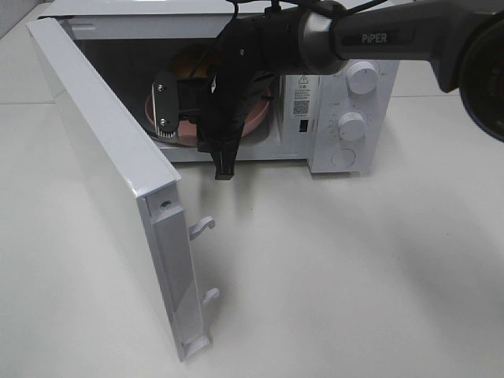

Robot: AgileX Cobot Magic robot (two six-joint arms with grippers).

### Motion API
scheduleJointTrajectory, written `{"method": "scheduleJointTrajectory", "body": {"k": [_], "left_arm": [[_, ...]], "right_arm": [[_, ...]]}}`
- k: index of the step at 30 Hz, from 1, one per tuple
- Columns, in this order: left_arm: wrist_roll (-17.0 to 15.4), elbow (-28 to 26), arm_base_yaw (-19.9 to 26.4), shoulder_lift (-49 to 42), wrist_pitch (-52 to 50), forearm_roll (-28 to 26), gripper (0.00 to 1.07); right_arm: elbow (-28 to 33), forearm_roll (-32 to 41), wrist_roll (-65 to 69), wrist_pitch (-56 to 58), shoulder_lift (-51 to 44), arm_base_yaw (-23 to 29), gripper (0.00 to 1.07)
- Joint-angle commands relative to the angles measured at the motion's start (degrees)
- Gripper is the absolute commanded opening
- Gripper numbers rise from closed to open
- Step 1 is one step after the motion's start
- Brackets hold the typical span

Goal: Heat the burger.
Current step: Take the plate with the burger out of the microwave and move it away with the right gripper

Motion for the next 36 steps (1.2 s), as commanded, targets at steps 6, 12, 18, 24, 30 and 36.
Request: {"method": "scheduleJointTrajectory", "body": {"k": [6,12,18,24,30,36], "left_arm": [[-0.23,0.06,0.11,-0.63,-0.86,0.0,0.98],[-0.23,0.06,0.11,-0.63,-0.86,0.0,0.98],[-0.23,0.06,0.11,-0.63,-0.86,0.0,0.98],[-0.23,0.06,0.11,-0.63,-0.86,0.0,0.98],[-0.23,0.06,0.11,-0.63,-0.86,0.0,0.98],[-0.23,0.06,0.11,-0.63,-0.86,0.0,0.98]], "right_arm": [[6.88,1.49,-5.9,0.74,-3.84,-1.55,0.0],[11.63,1.43,-8.88,-1.89,-7.05,-1.55,0.0],[16.62,0.63,-10.2,-6.13,-9.4,-1.55,0.0],[21.43,0.29,-11.29,-10.49,-11.8,-1.55,0.01],[26.53,0.29,-13.18,-13.98,-14.67,-1.55,0.01],[32.49,0.29,-15.07,-18.39,-18.56,-1.55,0.01]]}}
